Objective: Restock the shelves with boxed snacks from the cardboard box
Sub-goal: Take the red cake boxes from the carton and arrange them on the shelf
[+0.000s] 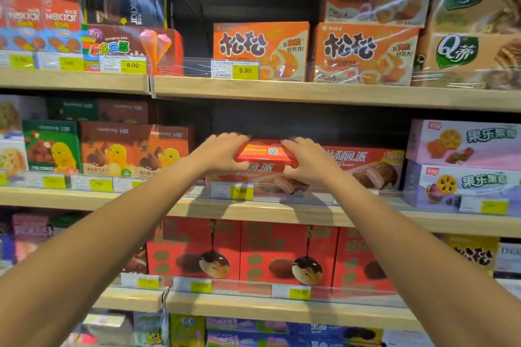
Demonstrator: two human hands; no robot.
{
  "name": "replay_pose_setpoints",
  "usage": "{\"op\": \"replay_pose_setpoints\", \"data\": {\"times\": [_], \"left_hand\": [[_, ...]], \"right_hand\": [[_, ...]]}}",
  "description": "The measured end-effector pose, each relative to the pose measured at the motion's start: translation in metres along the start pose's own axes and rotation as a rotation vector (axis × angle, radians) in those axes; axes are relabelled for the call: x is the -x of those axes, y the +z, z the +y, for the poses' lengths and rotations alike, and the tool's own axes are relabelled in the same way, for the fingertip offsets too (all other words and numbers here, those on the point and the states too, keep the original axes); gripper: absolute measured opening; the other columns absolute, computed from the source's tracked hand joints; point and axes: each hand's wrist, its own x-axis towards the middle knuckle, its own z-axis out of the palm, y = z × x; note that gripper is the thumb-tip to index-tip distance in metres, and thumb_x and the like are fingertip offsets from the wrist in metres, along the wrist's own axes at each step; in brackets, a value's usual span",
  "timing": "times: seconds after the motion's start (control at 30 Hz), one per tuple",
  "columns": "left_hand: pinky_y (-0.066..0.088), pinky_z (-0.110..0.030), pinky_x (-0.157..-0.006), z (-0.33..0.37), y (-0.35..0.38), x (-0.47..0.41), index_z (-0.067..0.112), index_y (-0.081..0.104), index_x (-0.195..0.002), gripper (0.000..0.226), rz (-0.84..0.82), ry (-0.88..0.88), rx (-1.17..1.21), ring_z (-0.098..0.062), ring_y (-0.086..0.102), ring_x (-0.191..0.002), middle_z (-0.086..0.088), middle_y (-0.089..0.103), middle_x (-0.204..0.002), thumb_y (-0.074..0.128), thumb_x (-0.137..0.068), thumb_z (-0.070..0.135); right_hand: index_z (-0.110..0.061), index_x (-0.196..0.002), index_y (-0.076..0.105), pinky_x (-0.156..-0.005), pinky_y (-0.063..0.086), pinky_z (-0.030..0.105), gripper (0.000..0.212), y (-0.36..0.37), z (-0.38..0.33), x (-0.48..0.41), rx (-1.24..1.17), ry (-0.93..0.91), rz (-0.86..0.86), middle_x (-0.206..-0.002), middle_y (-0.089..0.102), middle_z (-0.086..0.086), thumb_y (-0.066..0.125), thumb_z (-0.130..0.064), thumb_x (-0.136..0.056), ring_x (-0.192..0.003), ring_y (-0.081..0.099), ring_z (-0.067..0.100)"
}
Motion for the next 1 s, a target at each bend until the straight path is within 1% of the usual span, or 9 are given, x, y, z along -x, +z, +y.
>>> {"op": "replay_pose_setpoints", "data": {"times": [0.07,0.17,0.23,0.4,0.53,0.7,0.87,1.0], "left_hand": [[0.033,-0.044,-0.109,0.0,0.004,-0.002,0.02,0.027,-0.146,0.072,0.012,-0.004,-0.038,-0.023,0.04,-0.131,-0.005,0.041,-0.145,0.054,-0.087,0.05],[0.029,-0.045,-0.111,0.002,0.012,-0.003,0.021,0.021,-0.148,0.077,0.003,-0.016,-0.156,-0.025,0.035,-0.135,-0.006,0.034,-0.149,0.051,-0.087,0.056],[0.028,-0.047,-0.111,0.001,0.017,-0.004,0.022,0.019,-0.148,0.081,0.0,-0.047,-0.182,-0.026,0.034,-0.136,-0.006,0.031,-0.151,0.052,-0.085,0.059],[0.03,-0.05,-0.11,-0.001,0.023,-0.008,0.02,0.031,-0.14,0.076,-0.008,-0.13,-0.146,-0.026,0.041,-0.131,-0.005,0.043,-0.142,0.06,-0.081,0.057],[0.033,-0.054,-0.107,-0.005,0.027,-0.016,0.022,0.031,-0.141,0.076,-0.045,-0.195,-0.112,-0.029,0.041,-0.131,-0.005,0.045,-0.141,0.063,-0.08,0.054],[0.035,-0.052,-0.104,-0.011,0.032,-0.026,0.023,0.031,-0.139,0.075,-0.055,-0.225,-0.11,-0.029,0.041,-0.13,-0.005,0.045,-0.138,0.065,-0.079,0.052],[0.027,-0.056,-0.108,-0.025,0.039,-0.031,0.023,0.027,-0.141,0.076,-0.075,-0.237,-0.102,-0.028,0.037,-0.132,-0.005,0.04,-0.141,0.064,-0.081,0.05],[0.022,-0.055,-0.11,-0.031,0.044,-0.04,0.023,0.025,-0.143,0.076,-0.089,-0.238,-0.086,-0.028,0.033,-0.134,-0.005,0.037,-0.144,0.065,-0.082,0.047]], "right_hand": [[-0.019,-0.144,0.032,-0.109,0.033,0.042,0.064,0.007,-0.001,0.0,0.044,0.012,0.034,-0.146,0.038,0.007,0.057,-0.036,-0.087,-0.133,0.036,0.024],[-0.017,-0.142,0.032,-0.111,0.028,0.044,0.062,0.02,-0.007,0.0,0.187,-0.003,0.102,-0.146,0.036,0.008,0.055,-0.038,-0.088,-0.133,0.033,0.025],[-0.018,-0.141,0.031,-0.112,0.025,0.046,0.063,0.028,-0.011,-0.003,0.207,0.018,0.116,-0.145,0.036,0.007,0.057,-0.04,-0.088,-0.133,0.033,0.025],[-0.02,-0.142,0.03,-0.117,0.01,0.048,0.065,0.038,-0.014,-0.018,0.152,0.084,0.094,-0.147,0.035,0.005,0.058,-0.04,-0.087,-0.138,0.029,0.026],[-0.02,-0.143,0.029,-0.118,0.011,0.046,0.066,0.041,-0.013,-0.03,0.112,0.116,0.046,-0.148,0.034,0.006,0.058,-0.033,-0.086,-0.139,0.028,0.027],[-0.02,-0.144,0.028,-0.117,0.012,0.043,0.066,0.049,-0.012,-0.04,0.092,0.119,0.04,-0.147,0.033,0.005,0.058,-0.031,-0.086,-0.139,0.026,0.027],[-0.018,-0.142,0.03,-0.117,0.009,0.043,0.063,0.058,-0.016,-0.052,0.098,0.114,0.042,-0.145,0.034,0.007,0.058,-0.027,-0.086,-0.138,0.026,0.028],[-0.018,-0.142,0.029,-0.116,0.012,0.044,0.062,0.062,-0.012,-0.061,0.122,0.125,0.023,-0.144,0.036,0.009,0.057,-0.03,-0.087,-0.136,0.028,0.029]]}}
